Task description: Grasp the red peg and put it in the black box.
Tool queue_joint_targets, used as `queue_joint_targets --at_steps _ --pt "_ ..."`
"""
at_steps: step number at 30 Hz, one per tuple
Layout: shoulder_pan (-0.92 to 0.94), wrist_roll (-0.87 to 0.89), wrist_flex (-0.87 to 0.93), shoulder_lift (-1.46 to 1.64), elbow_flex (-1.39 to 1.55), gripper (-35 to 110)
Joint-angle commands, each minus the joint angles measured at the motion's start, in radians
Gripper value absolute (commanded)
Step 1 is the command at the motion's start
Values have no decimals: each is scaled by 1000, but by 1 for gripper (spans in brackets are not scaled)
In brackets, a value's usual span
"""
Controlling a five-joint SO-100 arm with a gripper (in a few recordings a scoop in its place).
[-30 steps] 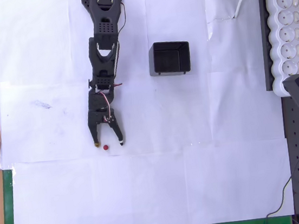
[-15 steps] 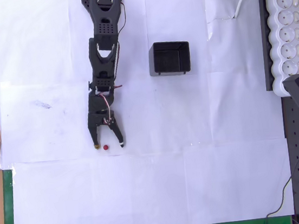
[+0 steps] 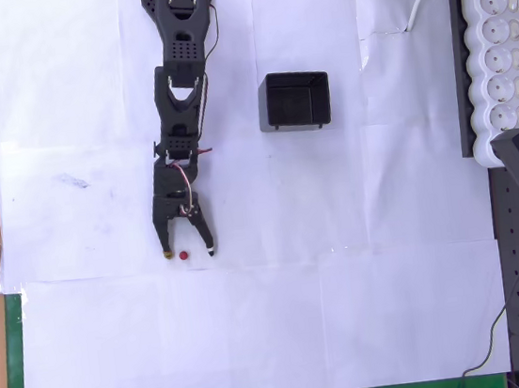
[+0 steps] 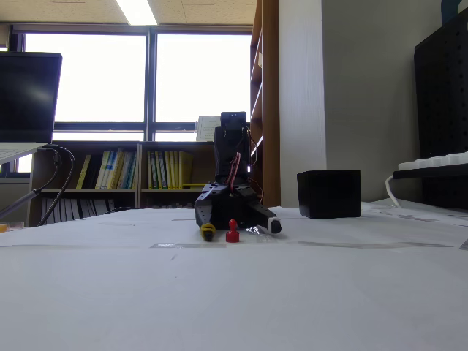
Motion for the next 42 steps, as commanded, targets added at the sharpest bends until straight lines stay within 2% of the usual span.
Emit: queue_joint_targets --at_steps 1,17,42 --pt "14 -11 2 -26 -3 33" --pt "-3 -34 2 8 54 32" --pt "6 -54 2 8 54 5"
